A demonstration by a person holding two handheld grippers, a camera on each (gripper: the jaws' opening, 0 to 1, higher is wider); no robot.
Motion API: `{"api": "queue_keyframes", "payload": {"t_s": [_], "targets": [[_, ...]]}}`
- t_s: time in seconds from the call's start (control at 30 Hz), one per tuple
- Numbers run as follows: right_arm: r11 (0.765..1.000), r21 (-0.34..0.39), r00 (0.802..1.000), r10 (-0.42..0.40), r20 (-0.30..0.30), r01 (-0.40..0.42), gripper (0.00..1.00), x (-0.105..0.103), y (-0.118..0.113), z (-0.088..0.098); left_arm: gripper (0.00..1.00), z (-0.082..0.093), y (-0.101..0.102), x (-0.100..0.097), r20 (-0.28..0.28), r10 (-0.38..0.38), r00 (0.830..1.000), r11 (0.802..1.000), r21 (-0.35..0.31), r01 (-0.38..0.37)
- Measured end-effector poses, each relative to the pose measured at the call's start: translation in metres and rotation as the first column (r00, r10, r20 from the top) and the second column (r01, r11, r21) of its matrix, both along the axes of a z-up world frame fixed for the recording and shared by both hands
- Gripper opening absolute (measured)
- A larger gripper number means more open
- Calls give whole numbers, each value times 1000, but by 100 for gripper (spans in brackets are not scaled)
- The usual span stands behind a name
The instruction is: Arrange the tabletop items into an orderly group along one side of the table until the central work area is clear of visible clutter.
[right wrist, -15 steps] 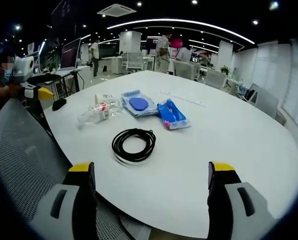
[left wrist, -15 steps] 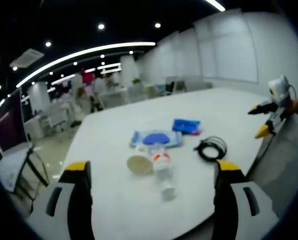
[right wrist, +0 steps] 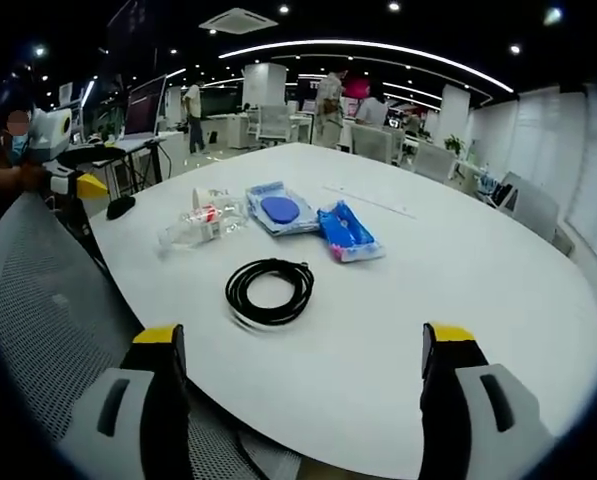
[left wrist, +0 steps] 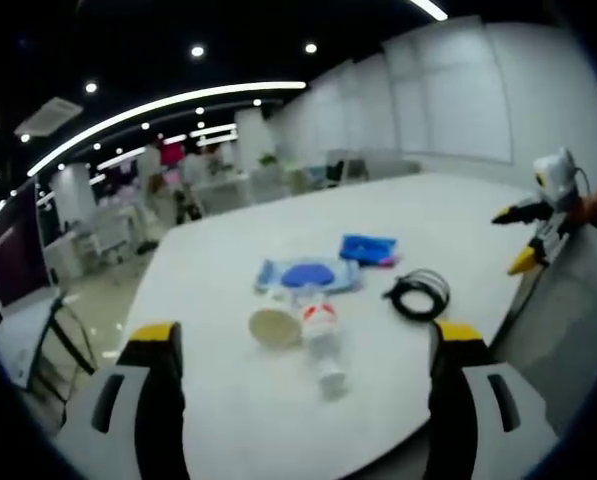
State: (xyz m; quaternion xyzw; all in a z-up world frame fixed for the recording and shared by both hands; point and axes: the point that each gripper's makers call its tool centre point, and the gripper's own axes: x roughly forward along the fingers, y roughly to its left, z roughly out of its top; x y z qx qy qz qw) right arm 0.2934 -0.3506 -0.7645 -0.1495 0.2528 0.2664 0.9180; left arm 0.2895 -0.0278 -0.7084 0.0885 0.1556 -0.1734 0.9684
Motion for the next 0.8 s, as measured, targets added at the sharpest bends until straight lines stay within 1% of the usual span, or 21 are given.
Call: {"api": "queue_keyframes", "payload": {"t_s": [0.1,0.23,0.43,0.8], "targets": [[1000,-1,1000,2,5,-2,99,0,1,1,99,0,2,1,-4,2,1000,1000,8,-2],[1000,-3,1000,4,7,-4,99,0,1,1,99,1,7,3,1,17,1000,1000,-1,-17],[1000,-11,1000,11,-4,-11,99,-1,2,-1,99,0,3,3,-3,-11,1000,1000,-2,11],[1000,-4,1000,-2,4,2,99,0,0,1,99,-2,0,8,-16,-45,999,999,11,45]]}}
